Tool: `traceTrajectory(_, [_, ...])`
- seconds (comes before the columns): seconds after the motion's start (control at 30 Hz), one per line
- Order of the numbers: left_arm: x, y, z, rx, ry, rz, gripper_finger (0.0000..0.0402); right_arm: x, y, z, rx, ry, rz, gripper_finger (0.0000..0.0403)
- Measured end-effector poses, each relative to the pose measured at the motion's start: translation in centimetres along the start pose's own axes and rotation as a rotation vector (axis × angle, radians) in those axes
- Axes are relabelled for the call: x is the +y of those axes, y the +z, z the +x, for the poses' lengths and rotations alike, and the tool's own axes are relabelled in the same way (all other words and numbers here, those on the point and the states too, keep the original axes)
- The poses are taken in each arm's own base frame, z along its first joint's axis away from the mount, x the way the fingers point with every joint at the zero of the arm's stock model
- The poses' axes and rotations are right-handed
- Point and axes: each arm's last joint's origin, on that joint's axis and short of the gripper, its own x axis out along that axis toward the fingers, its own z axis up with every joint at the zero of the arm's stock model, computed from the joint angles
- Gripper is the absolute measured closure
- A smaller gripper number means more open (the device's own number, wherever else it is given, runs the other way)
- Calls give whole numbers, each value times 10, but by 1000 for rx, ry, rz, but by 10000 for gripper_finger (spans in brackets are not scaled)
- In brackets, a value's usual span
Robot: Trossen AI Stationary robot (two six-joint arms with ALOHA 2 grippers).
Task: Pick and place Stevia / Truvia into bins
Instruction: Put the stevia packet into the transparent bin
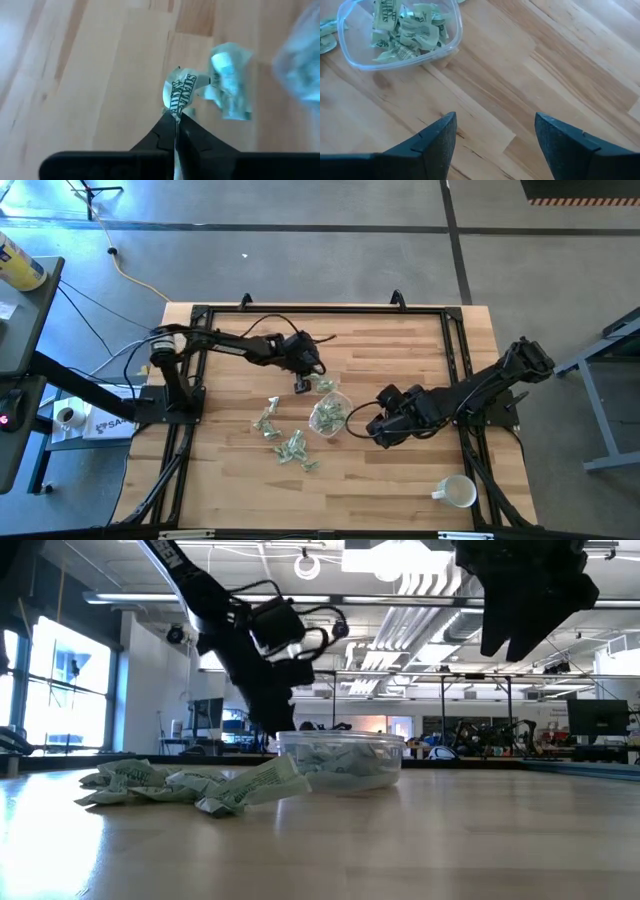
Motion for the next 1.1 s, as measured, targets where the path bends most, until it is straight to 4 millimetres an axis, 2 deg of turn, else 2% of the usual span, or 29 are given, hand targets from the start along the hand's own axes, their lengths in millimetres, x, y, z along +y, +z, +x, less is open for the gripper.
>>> traceTrajectory(0.17, [-11, 13, -37, -66, -68, -123, 379, 1, -10, -4, 3, -5, -48, 179])
traceTrajectory(0.27, [-29, 19, -52, -95, -168, -170, 379, 1, -17, -4, 16, -7, -75, 201])
traceTrajectory(0.47, [-99, 20, -56, -80, -319, -172, 377, -6, -38, 9, 89, -37, -107, 231])
traceTrajectory(0.57, [-132, 19, -53, -117, -286, -174, 378, -6, -46, 12, 97, -27, -130, 235])
traceTrajectory(0.63, [-144, 20, -49, -162, -264, -202, 378, -6, -50, 14, 91, -17, -144, 234])
traceTrajectory(0.83, [-148, 12, -23, -113, -213, -349, 366, -3, -54, 13, 53, 12, -154, 229])
traceTrajectory(0.97, [-145, 10, -17, -139, -111, -398, 379, -2, -55, 12, 43, 22, -156, 233])
traceTrajectory(1.1, [-145, 9, -12, -147, -91, -426, 376, -1, -55, 11, 18, 22, -158, 237])
